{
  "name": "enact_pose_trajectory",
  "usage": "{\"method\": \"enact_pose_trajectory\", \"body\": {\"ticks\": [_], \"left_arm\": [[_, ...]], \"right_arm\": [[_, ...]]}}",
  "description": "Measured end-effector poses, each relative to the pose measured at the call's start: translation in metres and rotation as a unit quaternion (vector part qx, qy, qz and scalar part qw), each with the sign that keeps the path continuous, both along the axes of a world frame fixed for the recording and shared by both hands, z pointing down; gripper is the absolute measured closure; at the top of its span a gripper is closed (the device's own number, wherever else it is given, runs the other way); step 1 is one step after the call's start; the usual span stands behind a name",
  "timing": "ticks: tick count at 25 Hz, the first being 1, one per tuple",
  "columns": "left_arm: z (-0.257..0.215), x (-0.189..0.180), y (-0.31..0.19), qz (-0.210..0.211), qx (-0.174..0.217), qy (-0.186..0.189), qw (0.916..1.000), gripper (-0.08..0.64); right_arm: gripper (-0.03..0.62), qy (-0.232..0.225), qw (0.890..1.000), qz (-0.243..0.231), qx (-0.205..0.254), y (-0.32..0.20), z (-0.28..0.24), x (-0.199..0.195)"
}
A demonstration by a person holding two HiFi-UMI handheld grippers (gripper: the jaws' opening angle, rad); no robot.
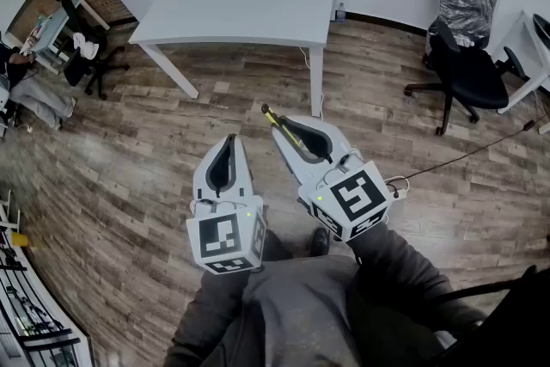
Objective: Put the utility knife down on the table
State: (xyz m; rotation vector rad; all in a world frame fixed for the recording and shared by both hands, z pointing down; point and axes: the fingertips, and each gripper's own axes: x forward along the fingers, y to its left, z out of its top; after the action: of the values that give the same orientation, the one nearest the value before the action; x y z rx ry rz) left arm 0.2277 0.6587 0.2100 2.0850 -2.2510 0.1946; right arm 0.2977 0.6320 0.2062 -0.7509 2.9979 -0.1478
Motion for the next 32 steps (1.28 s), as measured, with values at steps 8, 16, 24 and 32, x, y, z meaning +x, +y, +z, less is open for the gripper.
{"method": "enact_pose_trajectory", "body": {"ticks": [8, 16, 24, 32], "left_arm": [[0.015, -0.027, -0.029, 0.001, -0.006, 0.012, 0.9999, 0.557], [0.022, -0.092, -0.09, 0.003, 0.002, 0.031, 0.9995, 0.557], [0.02, -0.162, -0.147, 0.026, 0.003, 0.046, 0.9986, 0.557], [0.026, -0.203, -0.178, 0.046, -0.003, 0.061, 0.9971, 0.557]], "right_arm": [[0.541, 0.006, 1.0, 0.002, -0.01, -0.03, 0.012, -0.024], [0.54, 0.02, 1.0, 0.007, -0.015, -0.084, 0.018, -0.082], [0.541, 0.028, 0.999, 0.019, -0.011, -0.133, 0.012, -0.158], [0.541, 0.042, 0.999, 0.03, -0.014, -0.161, 0.014, -0.205]]}}
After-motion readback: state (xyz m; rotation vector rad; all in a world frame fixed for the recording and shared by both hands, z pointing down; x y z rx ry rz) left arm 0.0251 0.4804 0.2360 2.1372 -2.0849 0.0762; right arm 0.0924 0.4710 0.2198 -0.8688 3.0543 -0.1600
